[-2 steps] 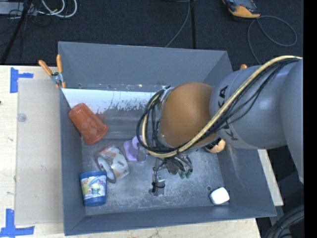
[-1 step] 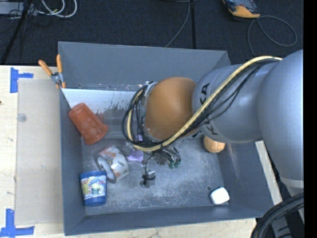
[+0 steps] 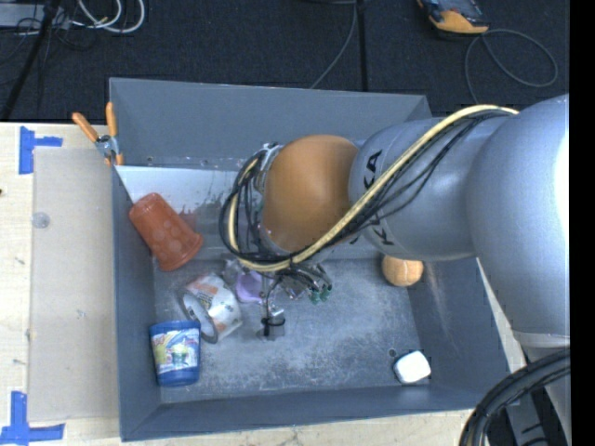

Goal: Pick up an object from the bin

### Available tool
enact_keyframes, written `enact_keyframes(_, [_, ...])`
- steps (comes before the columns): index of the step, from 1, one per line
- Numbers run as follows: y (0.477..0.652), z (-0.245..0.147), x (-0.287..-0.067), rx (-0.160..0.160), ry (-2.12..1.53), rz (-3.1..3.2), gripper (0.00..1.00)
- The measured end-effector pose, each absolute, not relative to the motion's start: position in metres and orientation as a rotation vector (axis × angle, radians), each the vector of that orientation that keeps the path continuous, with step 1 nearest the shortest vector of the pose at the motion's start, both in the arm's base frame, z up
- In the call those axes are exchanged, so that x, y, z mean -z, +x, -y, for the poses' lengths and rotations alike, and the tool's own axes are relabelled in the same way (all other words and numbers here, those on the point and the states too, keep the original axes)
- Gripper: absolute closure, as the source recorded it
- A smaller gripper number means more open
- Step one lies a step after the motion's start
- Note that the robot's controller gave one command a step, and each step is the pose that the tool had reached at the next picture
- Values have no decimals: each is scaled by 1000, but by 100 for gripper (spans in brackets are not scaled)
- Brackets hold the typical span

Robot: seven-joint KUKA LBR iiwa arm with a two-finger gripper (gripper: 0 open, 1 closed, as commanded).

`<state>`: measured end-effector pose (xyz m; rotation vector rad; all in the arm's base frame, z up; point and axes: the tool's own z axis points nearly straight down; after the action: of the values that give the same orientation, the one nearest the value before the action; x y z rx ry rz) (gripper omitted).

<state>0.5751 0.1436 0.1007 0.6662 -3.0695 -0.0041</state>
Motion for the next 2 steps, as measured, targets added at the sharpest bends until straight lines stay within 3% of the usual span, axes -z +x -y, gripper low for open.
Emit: enact_keyframes(2, [571, -167, -163, 4, 654, 3082, 0])
